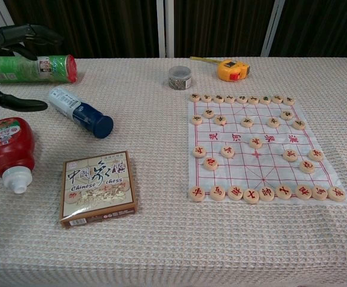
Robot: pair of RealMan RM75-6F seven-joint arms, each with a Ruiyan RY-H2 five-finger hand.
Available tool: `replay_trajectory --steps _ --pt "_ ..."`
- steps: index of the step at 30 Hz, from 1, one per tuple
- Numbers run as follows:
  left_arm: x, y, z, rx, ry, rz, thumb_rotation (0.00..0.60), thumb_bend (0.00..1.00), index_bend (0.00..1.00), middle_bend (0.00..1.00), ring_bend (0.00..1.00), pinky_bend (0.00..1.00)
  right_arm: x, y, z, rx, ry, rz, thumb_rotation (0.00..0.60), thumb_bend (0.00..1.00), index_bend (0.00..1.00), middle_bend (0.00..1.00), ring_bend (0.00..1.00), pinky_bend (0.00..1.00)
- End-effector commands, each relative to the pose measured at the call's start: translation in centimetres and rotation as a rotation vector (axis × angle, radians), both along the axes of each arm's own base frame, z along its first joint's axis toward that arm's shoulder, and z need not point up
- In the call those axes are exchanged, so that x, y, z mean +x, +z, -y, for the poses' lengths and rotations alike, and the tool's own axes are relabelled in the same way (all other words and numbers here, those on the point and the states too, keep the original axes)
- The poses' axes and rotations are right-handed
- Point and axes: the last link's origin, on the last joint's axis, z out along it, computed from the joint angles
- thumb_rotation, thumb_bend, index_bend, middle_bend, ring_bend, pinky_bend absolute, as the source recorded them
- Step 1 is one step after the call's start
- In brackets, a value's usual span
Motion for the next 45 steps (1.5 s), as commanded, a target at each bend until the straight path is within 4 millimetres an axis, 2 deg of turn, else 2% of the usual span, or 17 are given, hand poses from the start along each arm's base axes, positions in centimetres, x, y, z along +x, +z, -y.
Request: replay_trajectory --steps 1,5,11,22,29,35,45 --pt "-2.2 1.2 0.1 0.094 0.045 -0.153 0.371 0.06 0.13 0.11 0.09 0.21 -0.4 -1.2 -1.9 0.108 -0.107 -0.172 0.600 0.37 0.16 0.00 0.00 0.00" --pt "-3.5 1.6 0.5 0.124 0.073 -0.218 0.370 0.06 0.13 0.11 0.08 0.20 -0.4 -2.8 -2.3 0.201 -0.170 -0.226 0.600 0.35 0.18 0.00 0.00 0.00" --pt "-4.9 2.1 0.9 0.142 0.100 -0.243 0.361 0.06 0.13 0.11 0.08 0.20 0.0 -5.2 -2.0 0.227 -0.182 -0.264 0.600 0.33 0.18 0.00 0.00 0.00" --pt "-5.7 2.3 1.3 0.128 0.109 -0.215 0.362 0.06 0.13 0.11 0.08 0.20 1.1 -10.0 -0.9 0.261 -0.156 -0.273 0.600 0.33 0.20 0.00 0.00 0.00" --pt "-6.1 2.4 1.4 0.140 0.105 -0.244 0.371 0.06 0.13 0.11 0.08 0.20 1.4 -12.0 -0.2 0.267 -0.163 -0.279 0.600 0.33 0.25 0.00 0.00 0.00" --pt "-6.6 2.1 1.5 0.146 0.113 -0.268 0.416 0.06 0.13 0.11 0.08 0.20 1.8 -13.5 0.8 0.243 -0.157 -0.282 0.600 0.33 0.29 0.00 0.00 0.00" --pt "-7.3 2.4 1.7 0.149 0.124 -0.276 0.421 0.06 0.13 0.11 0.08 0.20 2.3 -15.5 1.3 0.241 -0.165 -0.225 0.600 0.32 0.33 0.00 0.00 0.00"
